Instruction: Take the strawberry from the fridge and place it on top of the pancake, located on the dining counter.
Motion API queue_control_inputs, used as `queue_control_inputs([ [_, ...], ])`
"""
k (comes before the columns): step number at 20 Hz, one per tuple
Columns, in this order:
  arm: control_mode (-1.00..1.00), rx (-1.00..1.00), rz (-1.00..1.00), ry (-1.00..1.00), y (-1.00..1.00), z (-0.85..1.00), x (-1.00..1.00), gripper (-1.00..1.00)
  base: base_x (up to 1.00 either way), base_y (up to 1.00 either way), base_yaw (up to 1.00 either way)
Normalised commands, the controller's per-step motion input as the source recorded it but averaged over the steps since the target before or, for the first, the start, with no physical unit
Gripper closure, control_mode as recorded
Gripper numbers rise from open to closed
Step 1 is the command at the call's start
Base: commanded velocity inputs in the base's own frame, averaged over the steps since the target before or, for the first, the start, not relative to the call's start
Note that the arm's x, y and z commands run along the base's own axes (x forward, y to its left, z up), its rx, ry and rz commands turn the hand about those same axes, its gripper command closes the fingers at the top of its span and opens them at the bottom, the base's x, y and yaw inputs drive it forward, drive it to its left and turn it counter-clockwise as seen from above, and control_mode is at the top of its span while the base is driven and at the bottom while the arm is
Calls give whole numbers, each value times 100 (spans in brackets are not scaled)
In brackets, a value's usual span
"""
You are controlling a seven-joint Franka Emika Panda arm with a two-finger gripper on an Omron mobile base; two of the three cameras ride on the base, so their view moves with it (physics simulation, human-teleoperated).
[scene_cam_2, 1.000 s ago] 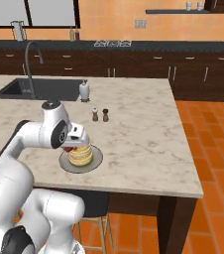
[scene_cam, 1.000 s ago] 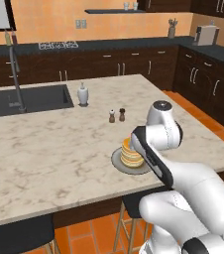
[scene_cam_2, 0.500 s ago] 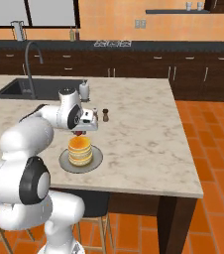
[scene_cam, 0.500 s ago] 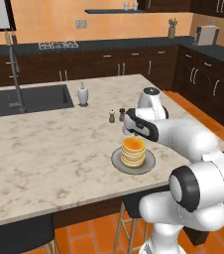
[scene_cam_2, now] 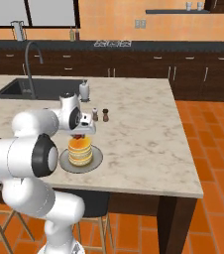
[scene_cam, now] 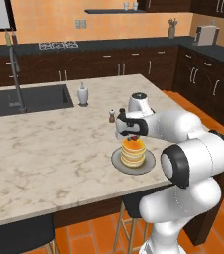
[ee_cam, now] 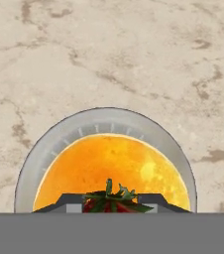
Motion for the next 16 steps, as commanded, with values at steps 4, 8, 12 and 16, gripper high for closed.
queue_control_inputs([
  [4, -100, 0, -1, 0, -6, -3, -26, 100, 0, 0, 0],
  [8, -100, 0, 0, 0, 0, -5, 5, 100, 0, 0, 0],
  [12, -100, 0, 0, 0, 3, -4, 30, 100, 0, 0, 0],
  [16, -100, 0, 0, 5, 0, -32, 0, 100, 0, 0, 0],
])
